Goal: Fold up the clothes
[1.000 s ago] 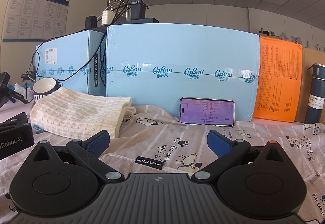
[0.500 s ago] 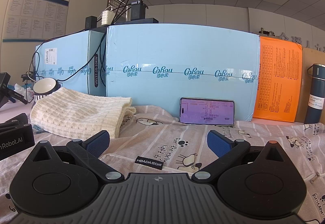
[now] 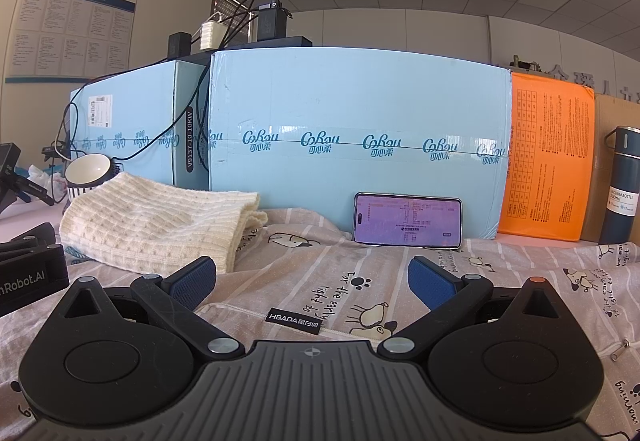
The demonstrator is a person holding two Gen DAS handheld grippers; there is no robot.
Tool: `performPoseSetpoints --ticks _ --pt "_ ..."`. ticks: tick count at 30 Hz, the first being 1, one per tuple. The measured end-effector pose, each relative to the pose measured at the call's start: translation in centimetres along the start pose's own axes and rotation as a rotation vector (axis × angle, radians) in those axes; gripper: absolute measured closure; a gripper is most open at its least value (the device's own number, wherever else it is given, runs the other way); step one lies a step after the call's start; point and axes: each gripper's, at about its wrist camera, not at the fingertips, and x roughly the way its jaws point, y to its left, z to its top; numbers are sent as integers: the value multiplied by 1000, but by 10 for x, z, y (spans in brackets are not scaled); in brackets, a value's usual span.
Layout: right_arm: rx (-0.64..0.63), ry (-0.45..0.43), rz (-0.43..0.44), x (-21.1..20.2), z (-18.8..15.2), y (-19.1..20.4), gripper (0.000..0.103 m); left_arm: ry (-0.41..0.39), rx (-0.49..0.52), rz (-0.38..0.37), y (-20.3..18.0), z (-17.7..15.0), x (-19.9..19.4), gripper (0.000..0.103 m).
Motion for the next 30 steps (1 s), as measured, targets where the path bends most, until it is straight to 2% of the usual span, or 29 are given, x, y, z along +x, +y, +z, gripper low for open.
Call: performPoseSetpoints --ticks 13,30 --pt "-26 -35 -19 -6 0 4 0 -30 -74 23 13 -1 -7 0" --pt "-28 -16 -42 -6 -2 4 0 -21 -73 32 13 -1 -6 0"
